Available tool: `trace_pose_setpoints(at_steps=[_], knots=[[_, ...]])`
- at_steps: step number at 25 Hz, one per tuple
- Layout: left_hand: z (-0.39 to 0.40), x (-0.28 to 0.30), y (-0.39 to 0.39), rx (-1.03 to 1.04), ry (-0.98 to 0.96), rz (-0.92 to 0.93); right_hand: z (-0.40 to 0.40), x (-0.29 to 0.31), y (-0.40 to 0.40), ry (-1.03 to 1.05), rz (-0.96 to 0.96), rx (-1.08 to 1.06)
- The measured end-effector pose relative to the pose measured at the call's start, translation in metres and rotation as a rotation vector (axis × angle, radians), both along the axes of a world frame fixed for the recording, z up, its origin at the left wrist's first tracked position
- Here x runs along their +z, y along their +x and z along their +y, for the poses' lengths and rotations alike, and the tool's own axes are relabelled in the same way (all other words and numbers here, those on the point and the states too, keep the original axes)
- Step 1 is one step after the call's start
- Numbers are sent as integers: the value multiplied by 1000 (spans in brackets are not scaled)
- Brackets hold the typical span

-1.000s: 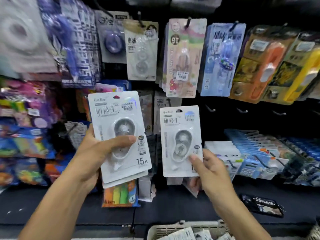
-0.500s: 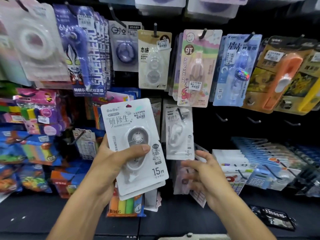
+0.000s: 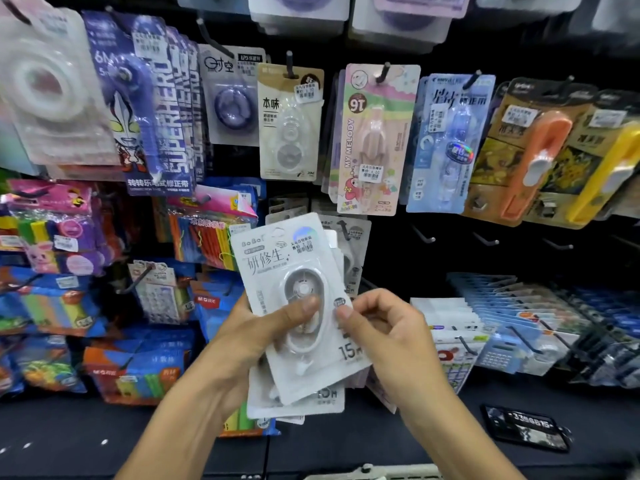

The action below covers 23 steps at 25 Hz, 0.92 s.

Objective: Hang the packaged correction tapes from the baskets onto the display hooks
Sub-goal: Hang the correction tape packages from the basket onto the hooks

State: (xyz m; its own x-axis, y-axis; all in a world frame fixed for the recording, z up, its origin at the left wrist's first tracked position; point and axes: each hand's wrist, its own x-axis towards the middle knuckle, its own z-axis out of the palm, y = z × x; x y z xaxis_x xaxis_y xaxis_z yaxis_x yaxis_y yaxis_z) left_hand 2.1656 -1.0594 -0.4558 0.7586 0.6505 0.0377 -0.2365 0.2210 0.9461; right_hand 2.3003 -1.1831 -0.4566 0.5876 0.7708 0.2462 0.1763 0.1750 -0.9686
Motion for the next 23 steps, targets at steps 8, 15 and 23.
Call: trace_pose_setpoints(at_steps=[8, 15, 23], knots=[[-1, -1, 2, 15, -84, 42, -16, -1, 10, 24, 103, 8], [9, 1, -6, 149, 27, 75, -23, -7, 20, -53, 244, -4], [20, 4, -15, 309, 70, 3, -18, -19, 26, -55, 161, -141]])
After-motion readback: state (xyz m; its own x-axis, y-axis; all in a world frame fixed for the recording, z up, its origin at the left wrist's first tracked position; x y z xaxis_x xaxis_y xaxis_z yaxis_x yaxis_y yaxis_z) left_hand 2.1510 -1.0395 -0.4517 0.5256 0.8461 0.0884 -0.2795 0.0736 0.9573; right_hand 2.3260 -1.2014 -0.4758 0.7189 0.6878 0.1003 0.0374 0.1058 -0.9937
